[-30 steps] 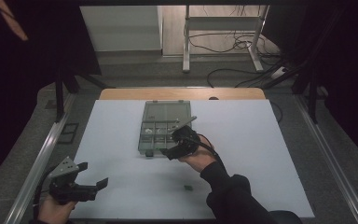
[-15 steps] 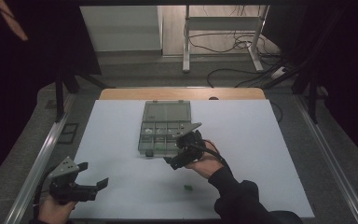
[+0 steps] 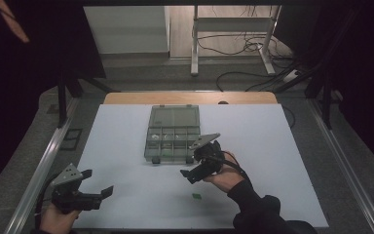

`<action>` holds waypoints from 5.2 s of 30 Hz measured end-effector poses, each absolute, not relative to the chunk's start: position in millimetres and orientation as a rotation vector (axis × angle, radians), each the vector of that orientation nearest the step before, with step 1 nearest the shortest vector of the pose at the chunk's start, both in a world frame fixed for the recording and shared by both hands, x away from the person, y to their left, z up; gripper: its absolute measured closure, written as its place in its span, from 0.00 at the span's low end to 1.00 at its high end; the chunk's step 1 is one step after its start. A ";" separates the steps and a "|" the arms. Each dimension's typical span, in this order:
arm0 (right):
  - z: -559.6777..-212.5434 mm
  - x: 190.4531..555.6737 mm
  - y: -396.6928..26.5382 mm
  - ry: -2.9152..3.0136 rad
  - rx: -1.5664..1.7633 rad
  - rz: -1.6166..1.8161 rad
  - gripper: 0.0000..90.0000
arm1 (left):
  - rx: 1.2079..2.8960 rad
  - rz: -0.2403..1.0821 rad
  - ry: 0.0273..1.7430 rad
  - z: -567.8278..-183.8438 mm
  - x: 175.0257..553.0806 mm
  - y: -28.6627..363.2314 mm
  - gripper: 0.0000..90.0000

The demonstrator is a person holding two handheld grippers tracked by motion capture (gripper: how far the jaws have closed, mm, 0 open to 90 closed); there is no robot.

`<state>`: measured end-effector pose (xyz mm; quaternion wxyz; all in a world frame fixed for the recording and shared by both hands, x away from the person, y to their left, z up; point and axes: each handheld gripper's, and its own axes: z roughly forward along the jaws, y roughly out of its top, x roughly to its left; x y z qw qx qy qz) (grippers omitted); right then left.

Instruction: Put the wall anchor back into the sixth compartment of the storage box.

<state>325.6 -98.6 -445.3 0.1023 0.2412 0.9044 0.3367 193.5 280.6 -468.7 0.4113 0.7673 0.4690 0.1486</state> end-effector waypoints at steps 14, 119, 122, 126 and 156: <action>-453.5 313.3 -117.1 2.688 0.797 0.941 0.00 | 1.930 0.371 1.180 -468.8 193.8 280.7 0.01; -459.3 308.4 -116.3 2.877 0.656 0.960 0.92 | 1.957 0.366 1.190 -469.9 195.5 278.4 0.02; -454.2 310.8 -117.4 2.857 0.686 1.007 0.92 | 1.957 0.365 1.190 -470.0 195.6 278.6 0.02; -451.1 312.5 -117.7 2.843 0.699 1.043 0.92 | 1.957 0.366 1.191 -469.9 195.7 278.5 0.02; -434.6 338.0 -100.7 2.758 0.735 1.160 0.92 | 1.959 0.366 1.187 -470.0 195.9 278.2 0.02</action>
